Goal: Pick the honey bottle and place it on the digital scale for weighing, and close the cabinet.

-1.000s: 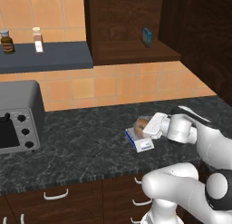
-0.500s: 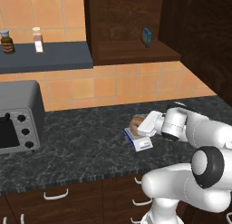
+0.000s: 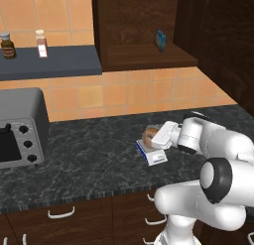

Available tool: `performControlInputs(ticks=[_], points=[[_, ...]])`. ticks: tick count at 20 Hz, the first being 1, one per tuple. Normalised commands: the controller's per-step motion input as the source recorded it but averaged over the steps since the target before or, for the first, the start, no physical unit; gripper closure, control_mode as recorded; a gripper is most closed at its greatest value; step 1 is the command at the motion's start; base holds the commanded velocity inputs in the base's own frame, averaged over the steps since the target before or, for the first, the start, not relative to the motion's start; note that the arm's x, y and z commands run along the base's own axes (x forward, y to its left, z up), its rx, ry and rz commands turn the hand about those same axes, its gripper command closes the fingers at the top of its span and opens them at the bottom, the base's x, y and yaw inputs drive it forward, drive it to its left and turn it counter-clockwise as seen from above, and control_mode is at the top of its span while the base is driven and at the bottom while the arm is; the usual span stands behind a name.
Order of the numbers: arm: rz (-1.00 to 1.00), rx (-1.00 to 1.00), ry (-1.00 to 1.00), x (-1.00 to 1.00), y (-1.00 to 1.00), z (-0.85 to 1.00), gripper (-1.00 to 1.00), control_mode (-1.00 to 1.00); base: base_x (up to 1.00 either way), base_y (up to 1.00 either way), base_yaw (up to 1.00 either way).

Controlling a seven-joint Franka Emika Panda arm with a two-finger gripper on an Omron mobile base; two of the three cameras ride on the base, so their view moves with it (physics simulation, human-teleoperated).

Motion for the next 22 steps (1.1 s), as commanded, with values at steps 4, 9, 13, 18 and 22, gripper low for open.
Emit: performControlInputs(ticks=[4, 9, 13, 18, 22], points=[[0.0, 0.0, 0.0, -0.02, 0.0, 0.07, -1.0, -1.0, 0.0, 0.0, 0.0], [0.0, 0.01, 0.0, -0.04, -0.08, 0.09, -1.0, -1.0, 0.0, 0.0, 0.0], [0.0, 0.01, -0.01, -0.17, -0.19, 0.05, -1.0, -1.0, 0.0, 0.0, 0.0], [0.0, 0.02, -0.15, -0.49, -0.17, 0.14, -1.0, -1.0, 0.0, 0.0, 0.0], [0.0, 0.06, -0.25, -0.7, -0.36, 0.41, -1.0, -1.0, 0.0, 0.0, 0.0]])
